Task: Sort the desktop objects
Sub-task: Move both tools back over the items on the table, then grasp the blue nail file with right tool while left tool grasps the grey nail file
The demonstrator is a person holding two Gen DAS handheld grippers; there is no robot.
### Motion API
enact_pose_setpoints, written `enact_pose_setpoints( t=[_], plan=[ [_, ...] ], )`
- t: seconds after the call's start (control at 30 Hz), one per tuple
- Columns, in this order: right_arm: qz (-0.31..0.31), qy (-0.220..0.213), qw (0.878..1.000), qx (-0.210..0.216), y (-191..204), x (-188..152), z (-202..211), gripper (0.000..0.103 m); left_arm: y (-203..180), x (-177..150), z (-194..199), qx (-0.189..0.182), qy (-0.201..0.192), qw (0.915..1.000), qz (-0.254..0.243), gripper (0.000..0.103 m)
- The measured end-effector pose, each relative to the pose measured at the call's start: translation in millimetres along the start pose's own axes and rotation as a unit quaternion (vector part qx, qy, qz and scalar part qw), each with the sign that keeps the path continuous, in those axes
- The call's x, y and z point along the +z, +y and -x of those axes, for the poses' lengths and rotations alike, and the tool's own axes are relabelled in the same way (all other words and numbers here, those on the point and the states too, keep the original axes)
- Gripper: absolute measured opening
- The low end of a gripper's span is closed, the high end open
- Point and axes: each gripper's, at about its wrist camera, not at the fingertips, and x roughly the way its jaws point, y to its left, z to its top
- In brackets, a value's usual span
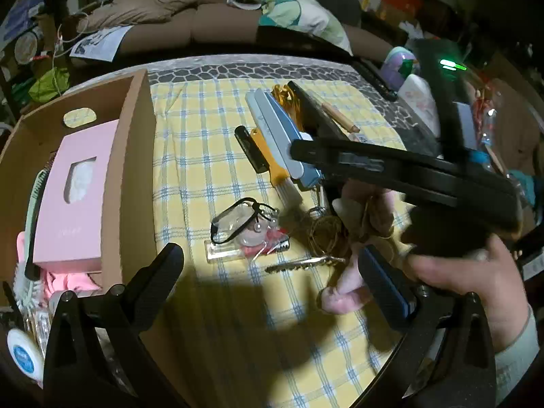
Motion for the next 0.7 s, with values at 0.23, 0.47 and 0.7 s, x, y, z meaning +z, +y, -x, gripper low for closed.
enact_pose_setpoints(
  t=[0.23, 0.47, 0.7],
  plan=[
    [0.018, 0.016, 0.999, -0.044, 1.8, 10.0, -42.2, 0.054, 4.6, 0.9, -7.3, -0.006, 0.008, 0.9999, 0.005, 0.103],
    [0.010, 0.018, 0.998, -0.055, -3.5, 13.0, -40.6, 0.015, 9.3, 1.5, -0.3, -0.016, 0.002, 0.9997, 0.017, 0.103],
    [-0.016, -0.004, 1.000, -0.024, -6.8, 4.7, -0.4, 0.015, 10.5, 1.8, 6.4, -0.024, -0.003, 0.9993, 0.030, 0.103]
  ],
)
